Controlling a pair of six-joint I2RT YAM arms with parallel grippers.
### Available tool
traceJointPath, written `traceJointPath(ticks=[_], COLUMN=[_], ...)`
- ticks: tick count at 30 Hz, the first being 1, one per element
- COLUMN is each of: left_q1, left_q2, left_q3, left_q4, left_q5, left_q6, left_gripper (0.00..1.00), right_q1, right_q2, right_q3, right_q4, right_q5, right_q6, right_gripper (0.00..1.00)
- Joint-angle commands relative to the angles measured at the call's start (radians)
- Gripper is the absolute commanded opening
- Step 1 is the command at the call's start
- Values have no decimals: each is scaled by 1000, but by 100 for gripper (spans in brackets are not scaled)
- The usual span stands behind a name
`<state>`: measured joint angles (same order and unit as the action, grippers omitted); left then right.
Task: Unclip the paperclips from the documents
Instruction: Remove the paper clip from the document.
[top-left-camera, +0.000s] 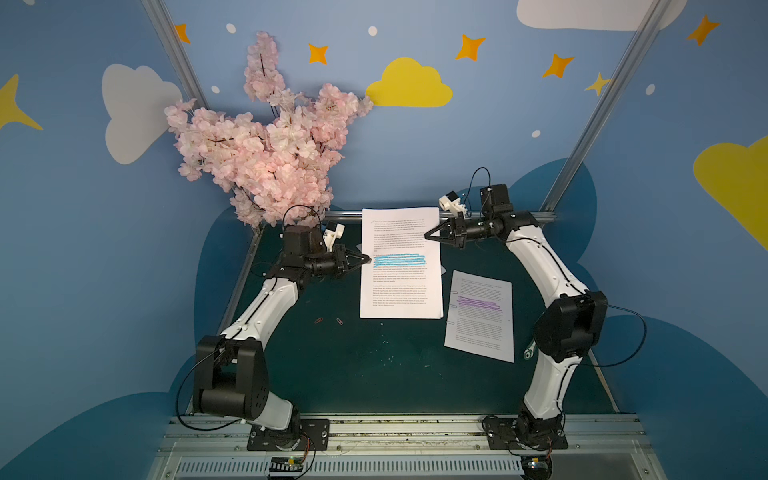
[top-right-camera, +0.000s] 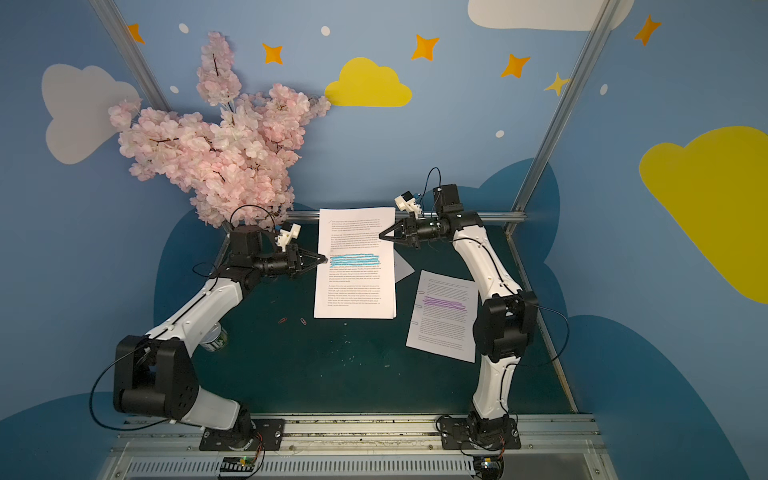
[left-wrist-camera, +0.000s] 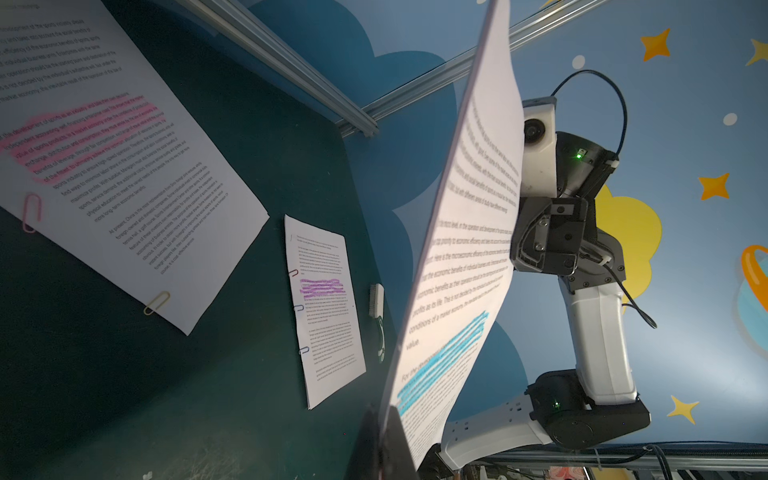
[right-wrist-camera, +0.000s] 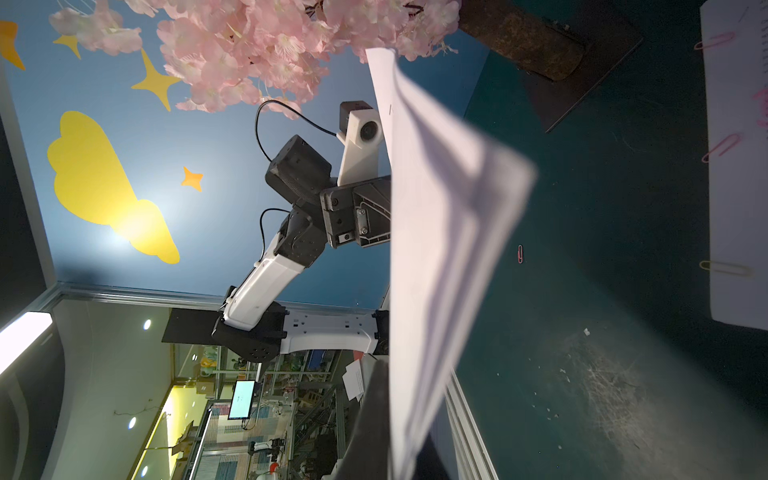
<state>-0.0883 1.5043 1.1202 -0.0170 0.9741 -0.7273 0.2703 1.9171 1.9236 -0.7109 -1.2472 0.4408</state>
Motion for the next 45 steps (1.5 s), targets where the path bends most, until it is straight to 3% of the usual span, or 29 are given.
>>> traceJointPath(ticks=[1,45], left_q1=[18,18], left_q2=[-14,-28], left_q3=[-2,-39], left_q4=[-80,-146], left_q5=[-23,6], left_q6=[36,98], left_gripper=[4,4], right_q1=[-45,-95], right_q2=[-67,-128], right_q3=[6,-26], right_q4=[30,111], right_q5=[-3,-36], right_q6=[-4,50], right_gripper=[0,0])
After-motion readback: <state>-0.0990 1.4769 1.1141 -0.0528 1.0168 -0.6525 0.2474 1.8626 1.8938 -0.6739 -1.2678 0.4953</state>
